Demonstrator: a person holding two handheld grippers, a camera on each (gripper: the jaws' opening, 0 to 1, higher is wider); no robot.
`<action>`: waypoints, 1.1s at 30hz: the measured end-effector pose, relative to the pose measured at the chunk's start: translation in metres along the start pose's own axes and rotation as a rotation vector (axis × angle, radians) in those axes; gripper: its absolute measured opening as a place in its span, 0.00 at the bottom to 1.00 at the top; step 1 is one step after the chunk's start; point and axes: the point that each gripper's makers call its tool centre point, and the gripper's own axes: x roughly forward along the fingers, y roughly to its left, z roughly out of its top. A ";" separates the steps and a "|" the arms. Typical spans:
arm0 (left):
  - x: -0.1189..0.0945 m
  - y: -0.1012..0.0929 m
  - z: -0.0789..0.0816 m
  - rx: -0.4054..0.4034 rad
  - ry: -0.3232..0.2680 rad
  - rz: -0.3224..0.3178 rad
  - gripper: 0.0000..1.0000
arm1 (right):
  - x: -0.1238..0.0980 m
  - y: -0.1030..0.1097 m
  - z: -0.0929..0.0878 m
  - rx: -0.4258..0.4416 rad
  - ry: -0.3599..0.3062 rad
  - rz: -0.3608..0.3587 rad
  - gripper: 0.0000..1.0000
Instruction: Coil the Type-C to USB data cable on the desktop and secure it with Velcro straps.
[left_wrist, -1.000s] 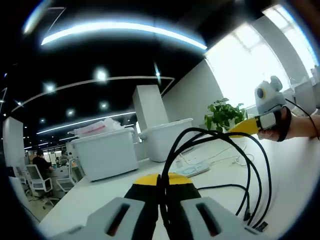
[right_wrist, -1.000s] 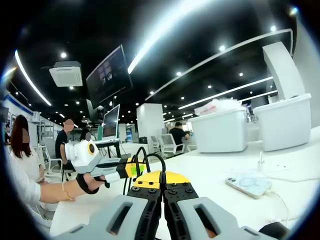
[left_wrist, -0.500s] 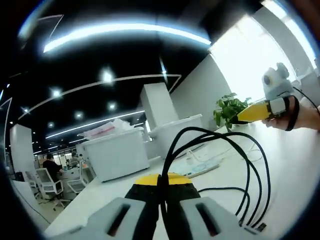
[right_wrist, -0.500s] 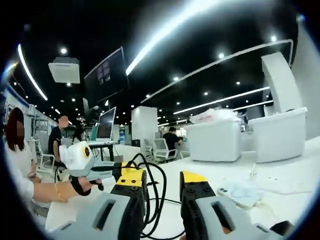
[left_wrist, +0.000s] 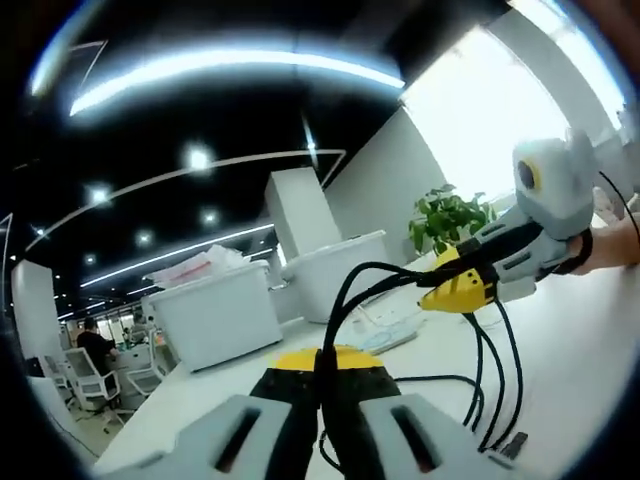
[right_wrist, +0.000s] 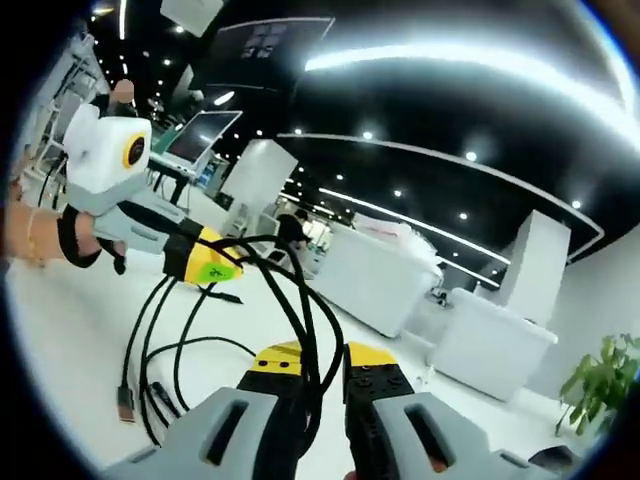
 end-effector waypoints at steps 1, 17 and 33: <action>0.000 -0.003 0.000 0.001 -0.002 -0.011 0.04 | 0.000 -0.003 -0.003 -0.014 0.013 -0.008 0.07; 0.008 -0.018 -0.008 -0.121 -0.048 -0.129 0.17 | -0.006 -0.024 -0.018 0.345 0.007 0.097 0.02; 0.003 0.015 -0.003 -0.419 -0.115 -0.083 0.22 | -0.017 -0.043 -0.008 0.363 -0.077 0.138 0.02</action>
